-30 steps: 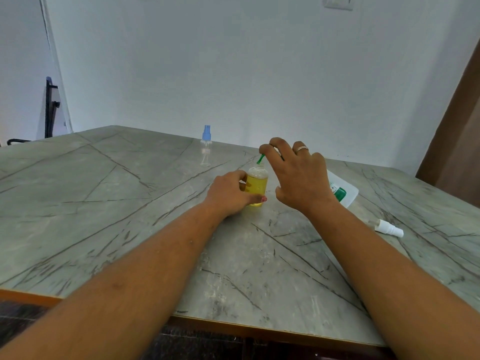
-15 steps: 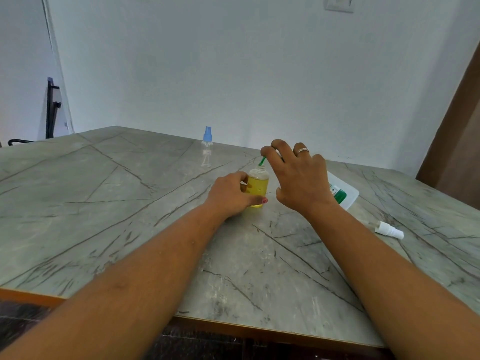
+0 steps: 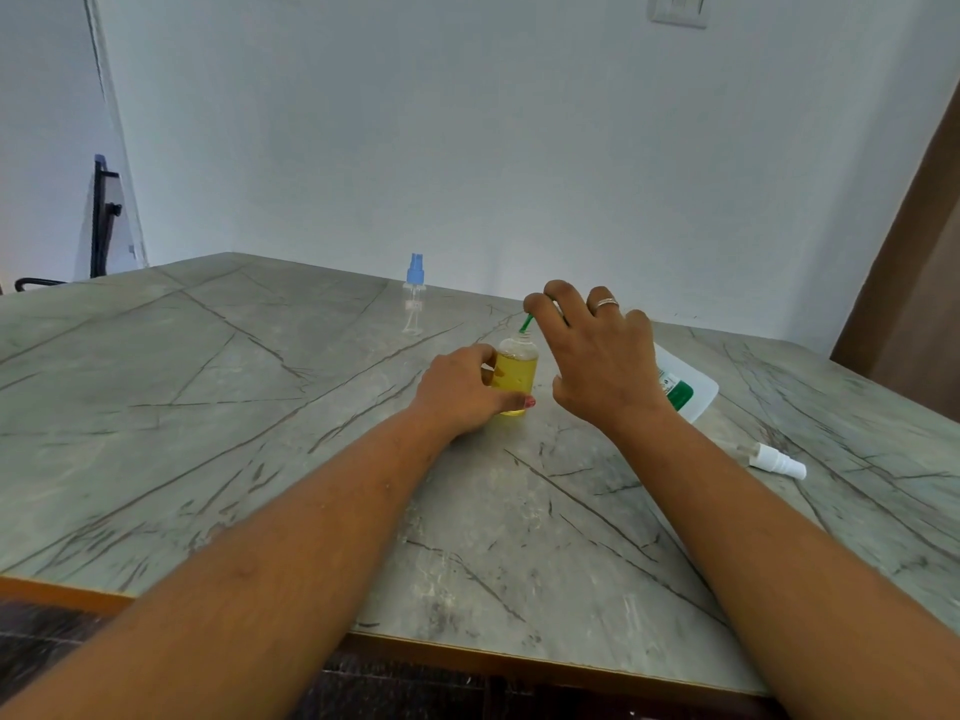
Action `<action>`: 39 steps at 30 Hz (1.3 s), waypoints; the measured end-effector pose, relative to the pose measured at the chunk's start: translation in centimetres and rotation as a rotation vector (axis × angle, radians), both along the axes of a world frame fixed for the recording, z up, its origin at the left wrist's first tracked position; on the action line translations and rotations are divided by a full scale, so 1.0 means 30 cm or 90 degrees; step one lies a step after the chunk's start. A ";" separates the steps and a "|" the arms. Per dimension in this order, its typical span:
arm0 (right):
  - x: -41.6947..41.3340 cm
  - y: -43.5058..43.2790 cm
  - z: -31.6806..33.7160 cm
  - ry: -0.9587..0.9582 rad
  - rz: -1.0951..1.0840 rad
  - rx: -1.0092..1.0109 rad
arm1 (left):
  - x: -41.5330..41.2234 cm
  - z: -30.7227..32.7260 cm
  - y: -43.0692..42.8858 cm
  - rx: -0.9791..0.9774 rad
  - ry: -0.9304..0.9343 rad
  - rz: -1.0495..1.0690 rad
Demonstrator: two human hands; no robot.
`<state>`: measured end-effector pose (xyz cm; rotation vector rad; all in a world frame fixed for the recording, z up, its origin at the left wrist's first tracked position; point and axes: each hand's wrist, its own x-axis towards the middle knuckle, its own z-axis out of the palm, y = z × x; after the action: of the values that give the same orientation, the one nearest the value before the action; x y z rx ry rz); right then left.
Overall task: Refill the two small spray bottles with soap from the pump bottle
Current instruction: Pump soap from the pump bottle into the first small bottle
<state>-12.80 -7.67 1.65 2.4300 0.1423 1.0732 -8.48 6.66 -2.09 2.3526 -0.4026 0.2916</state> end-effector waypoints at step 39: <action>0.007 -0.007 -0.009 -0.009 0.005 -0.019 | -0.009 0.008 0.005 0.001 0.006 -0.019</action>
<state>-12.59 -7.89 1.39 2.3960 0.1617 1.0843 -8.75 6.79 -1.85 2.3469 -0.4328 0.2664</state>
